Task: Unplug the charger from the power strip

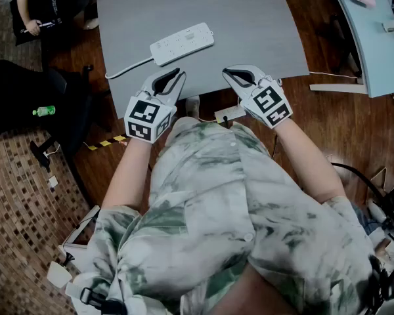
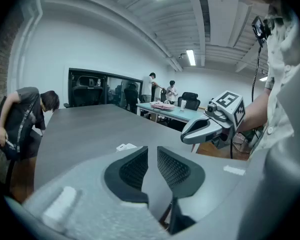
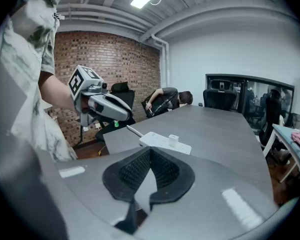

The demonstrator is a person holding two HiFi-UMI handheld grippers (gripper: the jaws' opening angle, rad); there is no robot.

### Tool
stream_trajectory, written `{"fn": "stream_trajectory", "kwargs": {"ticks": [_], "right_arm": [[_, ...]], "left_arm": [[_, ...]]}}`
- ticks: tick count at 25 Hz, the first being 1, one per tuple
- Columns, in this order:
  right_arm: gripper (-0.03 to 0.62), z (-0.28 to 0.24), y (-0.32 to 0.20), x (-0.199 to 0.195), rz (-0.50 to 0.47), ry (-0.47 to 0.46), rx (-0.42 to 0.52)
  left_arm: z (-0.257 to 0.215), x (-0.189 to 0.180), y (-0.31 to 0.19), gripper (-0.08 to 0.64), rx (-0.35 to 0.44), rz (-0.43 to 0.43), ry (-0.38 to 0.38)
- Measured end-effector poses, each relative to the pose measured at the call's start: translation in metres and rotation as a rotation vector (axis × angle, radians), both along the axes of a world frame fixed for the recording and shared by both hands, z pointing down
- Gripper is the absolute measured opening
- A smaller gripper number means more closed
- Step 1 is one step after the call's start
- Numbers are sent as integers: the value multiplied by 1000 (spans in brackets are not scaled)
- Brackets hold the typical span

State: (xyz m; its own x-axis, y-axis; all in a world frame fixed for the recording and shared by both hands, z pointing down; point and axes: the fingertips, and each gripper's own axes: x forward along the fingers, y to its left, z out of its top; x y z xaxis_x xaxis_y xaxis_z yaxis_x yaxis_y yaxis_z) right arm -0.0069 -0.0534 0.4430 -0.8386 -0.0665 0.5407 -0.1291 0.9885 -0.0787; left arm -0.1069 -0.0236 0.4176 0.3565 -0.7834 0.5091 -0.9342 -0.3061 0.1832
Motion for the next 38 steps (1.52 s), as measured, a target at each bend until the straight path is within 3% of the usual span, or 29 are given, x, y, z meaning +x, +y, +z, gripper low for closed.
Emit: {"fn": "stream_trajectory", "kwargs": {"ticks": [6,9,15,22,26,38], "right_arm": [[6,49,-76,-70,94,62,-1],[6,82,-94,-92,135,121,-27],[6,115,-125,-111,204,180,-44],[6,129,-132,-117,194,196,-6],[6,128,-128,-115,182,207,30],[5,127,-128,-114,132,295,87]], "left_arm": [[42,-45,-76,145,-56,83,-54],[63,-56,-102,150,-88,151,-95],[105,-54,-142,155,-141,293,-201],[141,-36,-151,155,-199,417,-271],[145,-34,-149,107,-214,433,-283],[138,-33,-151,103,-206,430,-281]]}}
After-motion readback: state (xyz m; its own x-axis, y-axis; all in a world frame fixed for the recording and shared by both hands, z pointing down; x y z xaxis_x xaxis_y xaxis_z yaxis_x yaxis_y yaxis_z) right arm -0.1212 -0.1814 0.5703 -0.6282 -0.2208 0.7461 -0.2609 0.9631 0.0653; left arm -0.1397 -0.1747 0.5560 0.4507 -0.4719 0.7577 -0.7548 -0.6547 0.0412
